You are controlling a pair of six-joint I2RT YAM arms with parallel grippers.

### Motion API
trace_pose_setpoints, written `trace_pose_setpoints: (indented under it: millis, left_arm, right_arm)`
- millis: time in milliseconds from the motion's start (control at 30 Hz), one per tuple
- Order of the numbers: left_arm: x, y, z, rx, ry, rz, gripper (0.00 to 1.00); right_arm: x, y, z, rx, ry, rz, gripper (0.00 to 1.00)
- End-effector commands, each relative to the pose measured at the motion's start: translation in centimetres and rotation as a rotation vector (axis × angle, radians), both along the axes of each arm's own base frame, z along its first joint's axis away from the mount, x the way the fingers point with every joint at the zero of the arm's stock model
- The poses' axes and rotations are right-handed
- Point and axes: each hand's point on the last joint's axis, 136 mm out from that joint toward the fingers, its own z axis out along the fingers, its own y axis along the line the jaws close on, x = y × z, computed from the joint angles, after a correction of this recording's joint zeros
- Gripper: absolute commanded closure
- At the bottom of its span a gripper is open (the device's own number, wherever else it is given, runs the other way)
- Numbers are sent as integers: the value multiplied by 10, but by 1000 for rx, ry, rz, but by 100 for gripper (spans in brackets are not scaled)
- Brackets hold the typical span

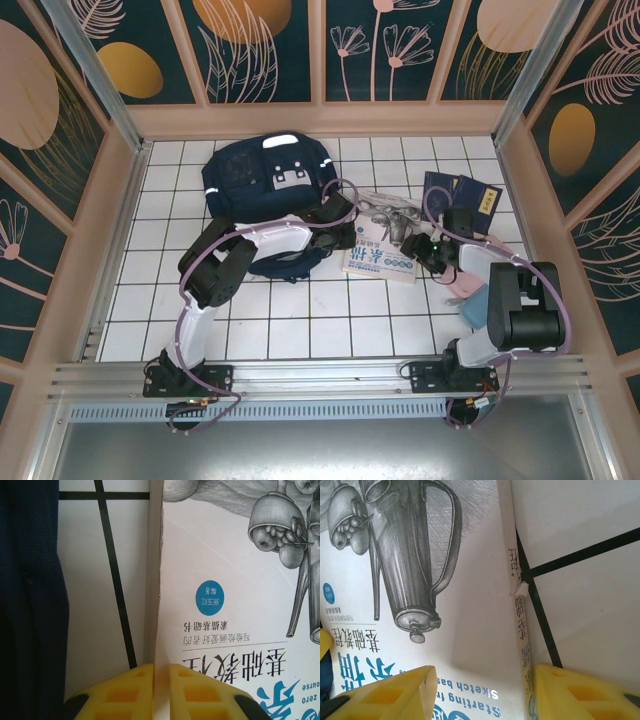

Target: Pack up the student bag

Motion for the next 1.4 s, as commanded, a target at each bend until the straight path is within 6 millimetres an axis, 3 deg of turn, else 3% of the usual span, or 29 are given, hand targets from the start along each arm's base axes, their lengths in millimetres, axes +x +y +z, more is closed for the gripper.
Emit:
trace_pose_setpoints:
  millis: [0,167,300,567,767,933,1033,1167,1233,1367]
  left_arm:
    - [-27,14,-57,111,113,-30,88]
    - [-29,22,-63,131,107,-14,89]
    - [-29,23,-65,129,102,-14,90]
    - [-31,17,-64,94,106,-25,90]
    - [-30,14,-59,81,99,-30,90]
    - [-27,8,-46,50,83,-42,85]
    - [-21,-4,-20,21,51,-84,76]
    - [2,-20,50,-33,-79,-119,59]
    - [15,-17,83,-49,-137,-99,49]
    - [34,12,135,-113,-218,-18,33]
  right_arm:
    - [5,32,32,161,-107,119,48]
    - [16,44,91,269,-284,171,47]
    - [11,60,114,405,-315,232,46]
    - [10,71,114,567,-228,194,49]
    - [21,54,95,445,-187,79,57]
    - [23,46,76,394,-125,18,71]
    - [26,42,78,350,-136,16,86]
    - [34,35,99,291,-215,11,96]
    - [38,34,116,275,-264,26,100]
    - [42,42,162,270,-400,92,100]
